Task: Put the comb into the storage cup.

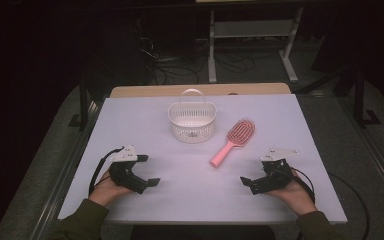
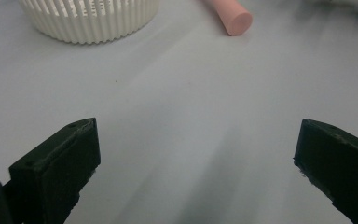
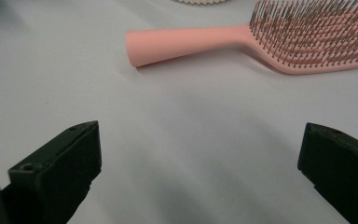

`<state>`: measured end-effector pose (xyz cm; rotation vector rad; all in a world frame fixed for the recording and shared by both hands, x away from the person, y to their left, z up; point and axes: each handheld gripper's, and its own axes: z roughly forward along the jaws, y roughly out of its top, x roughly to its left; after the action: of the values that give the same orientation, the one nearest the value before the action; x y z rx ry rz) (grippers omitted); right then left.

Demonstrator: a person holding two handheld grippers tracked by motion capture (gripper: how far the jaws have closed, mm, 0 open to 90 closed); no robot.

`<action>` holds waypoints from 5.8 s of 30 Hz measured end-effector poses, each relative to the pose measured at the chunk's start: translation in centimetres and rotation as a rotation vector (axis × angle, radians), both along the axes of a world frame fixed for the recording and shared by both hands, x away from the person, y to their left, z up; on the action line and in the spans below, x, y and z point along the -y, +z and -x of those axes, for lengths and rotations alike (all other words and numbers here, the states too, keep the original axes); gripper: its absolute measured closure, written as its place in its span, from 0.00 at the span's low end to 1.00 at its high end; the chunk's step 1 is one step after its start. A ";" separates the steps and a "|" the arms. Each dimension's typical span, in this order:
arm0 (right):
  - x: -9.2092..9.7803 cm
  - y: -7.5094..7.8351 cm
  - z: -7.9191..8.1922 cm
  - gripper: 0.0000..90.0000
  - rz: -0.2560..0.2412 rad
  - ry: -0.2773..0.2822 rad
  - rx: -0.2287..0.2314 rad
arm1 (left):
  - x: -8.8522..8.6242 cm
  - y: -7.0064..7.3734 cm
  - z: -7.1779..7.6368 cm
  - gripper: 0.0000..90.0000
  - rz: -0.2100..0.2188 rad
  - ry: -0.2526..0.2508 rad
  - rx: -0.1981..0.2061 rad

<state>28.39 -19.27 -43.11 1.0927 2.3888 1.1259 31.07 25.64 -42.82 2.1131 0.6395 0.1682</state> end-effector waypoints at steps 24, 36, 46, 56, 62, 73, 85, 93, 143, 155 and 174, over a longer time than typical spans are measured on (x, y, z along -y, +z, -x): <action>0.1 0.8 -0.5 0.00 -0.012 0.016 -0.027 | -0.5 0.0 0.3 0.00 0.008 0.012 -0.026; -0.1 1.0 -1.0 0.00 -0.009 0.020 -0.040 | -0.5 -0.1 0.7 0.00 0.005 0.005 -0.026; -0.2 1.6 -1.4 0.00 -0.009 0.024 -0.048 | -0.5 -0.1 0.7 0.00 0.008 0.013 -0.025; -0.3 1.6 -1.6 0.00 -0.011 0.038 -0.067 | -0.5 0.0 0.7 0.00 0.012 0.012 -0.019; -0.5 1.9 -2.0 0.00 -0.017 0.037 -0.065 | -0.6 0.0 0.8 0.00 0.014 0.009 -0.020; -0.7 2.1 -2.5 0.00 -0.021 0.041 -0.067 | -0.5 0.0 0.8 0.00 0.013 0.007 -0.019; -1.3 2.5 -3.2 0.00 -0.025 0.058 -0.060 | -0.6 -0.1 0.7 0.00 0.017 0.012 -0.021; -1.9 2.7 -3.5 0.01 -0.022 0.068 -0.062 | -0.6 -0.2 0.7 0.00 0.017 0.009 -0.023; -5.1 4.6 -7.6 0.39 -0.075 0.109 -0.049 | -1.0 -0.3 0.9 0.00 0.025 0.024 -0.026; -5.9 4.7 -8.1 0.52 -0.075 0.105 -0.054 | -1.1 -0.3 0.8 0.00 0.036 0.024 -0.025; -7.7 3.9 -9.1 0.88 -0.059 0.124 -0.055 | -1.2 -0.3 0.8 0.00 0.041 0.022 -0.020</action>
<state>37.46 -11.60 -39.20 1.0184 2.5111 1.2295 30.23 26.80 -43.10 2.0709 0.6734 0.1448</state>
